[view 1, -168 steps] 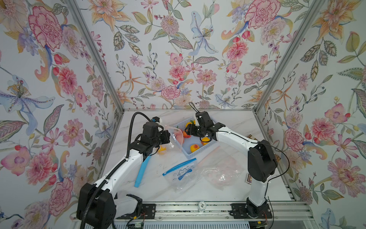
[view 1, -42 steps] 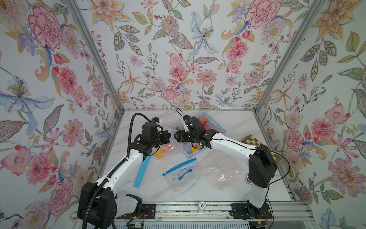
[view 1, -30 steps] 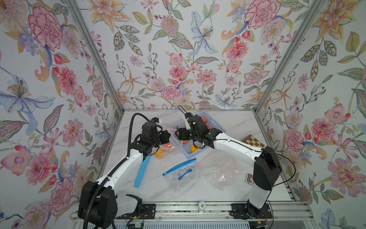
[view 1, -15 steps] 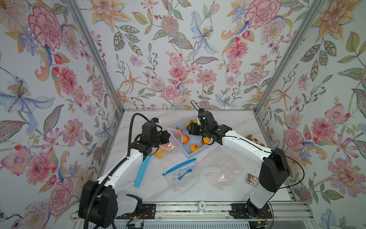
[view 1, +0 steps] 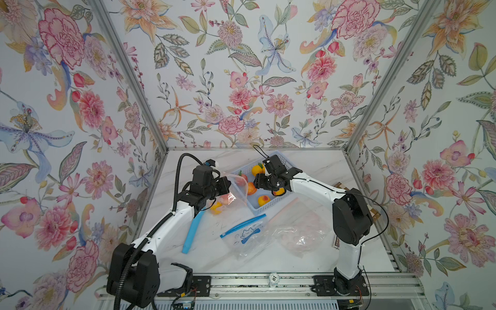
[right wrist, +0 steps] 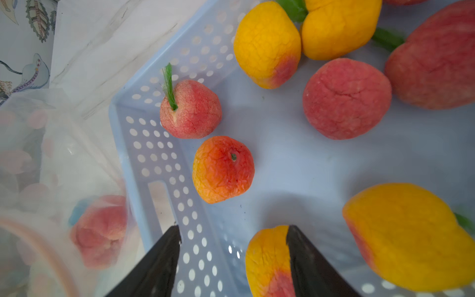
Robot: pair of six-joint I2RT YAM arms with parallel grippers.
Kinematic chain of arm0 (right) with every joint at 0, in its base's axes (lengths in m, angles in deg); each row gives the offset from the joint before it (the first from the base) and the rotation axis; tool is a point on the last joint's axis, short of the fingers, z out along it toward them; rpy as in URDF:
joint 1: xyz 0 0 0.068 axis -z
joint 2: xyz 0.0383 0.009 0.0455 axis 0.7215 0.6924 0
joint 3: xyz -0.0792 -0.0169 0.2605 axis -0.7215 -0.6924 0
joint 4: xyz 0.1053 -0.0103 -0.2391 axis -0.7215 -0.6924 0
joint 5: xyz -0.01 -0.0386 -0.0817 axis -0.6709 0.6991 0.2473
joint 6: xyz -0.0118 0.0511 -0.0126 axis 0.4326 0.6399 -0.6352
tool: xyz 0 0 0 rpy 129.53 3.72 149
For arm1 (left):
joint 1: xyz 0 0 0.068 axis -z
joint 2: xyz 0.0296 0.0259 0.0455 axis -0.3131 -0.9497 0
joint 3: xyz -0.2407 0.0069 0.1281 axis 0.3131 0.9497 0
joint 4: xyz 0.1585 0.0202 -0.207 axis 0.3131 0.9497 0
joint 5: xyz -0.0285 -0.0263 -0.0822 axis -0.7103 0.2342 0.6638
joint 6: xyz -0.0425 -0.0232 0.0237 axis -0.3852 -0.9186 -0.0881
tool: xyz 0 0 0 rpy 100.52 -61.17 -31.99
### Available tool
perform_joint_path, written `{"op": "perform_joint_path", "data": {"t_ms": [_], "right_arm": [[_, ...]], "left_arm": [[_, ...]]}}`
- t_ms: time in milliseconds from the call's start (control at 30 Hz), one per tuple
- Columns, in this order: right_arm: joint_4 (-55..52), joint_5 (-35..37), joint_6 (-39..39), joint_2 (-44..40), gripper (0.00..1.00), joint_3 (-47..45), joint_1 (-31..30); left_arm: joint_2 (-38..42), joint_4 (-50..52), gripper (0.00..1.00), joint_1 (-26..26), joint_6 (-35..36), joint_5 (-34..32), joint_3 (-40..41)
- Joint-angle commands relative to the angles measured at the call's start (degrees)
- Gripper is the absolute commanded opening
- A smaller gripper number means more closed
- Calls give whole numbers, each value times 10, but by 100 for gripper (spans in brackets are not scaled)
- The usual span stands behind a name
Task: Place the peach in a zip-top bag and seal the zipper
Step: Place the peach in the zipper food storage bag, then pick up the peach from the basket.
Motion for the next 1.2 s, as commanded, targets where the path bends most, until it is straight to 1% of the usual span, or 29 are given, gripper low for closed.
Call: {"op": "perform_joint_path", "data": {"t_ms": [0,400,733,900,1000,1167], "right_arm": [[-24,-21,-11,19,70,32,-2],[-47,-41,-33,88,74,92,-3],[-58,-54,-34,135,74,131,-3],[-59,-57,-34,146,74,136,-3],[-59,-58,-34,151,74,134,-1],[-59,-60,-33,159,70,135,0]], "left_arm": [[-4,-7,0,-7,-3,10,6],[1,-8,0,-8,-5,10,13],[2,-9,0,-8,-7,11,19],[2,-10,0,-9,-7,10,20],[2,-10,0,-9,-7,11,21],[1,-11,0,-9,-8,12,22]]}}
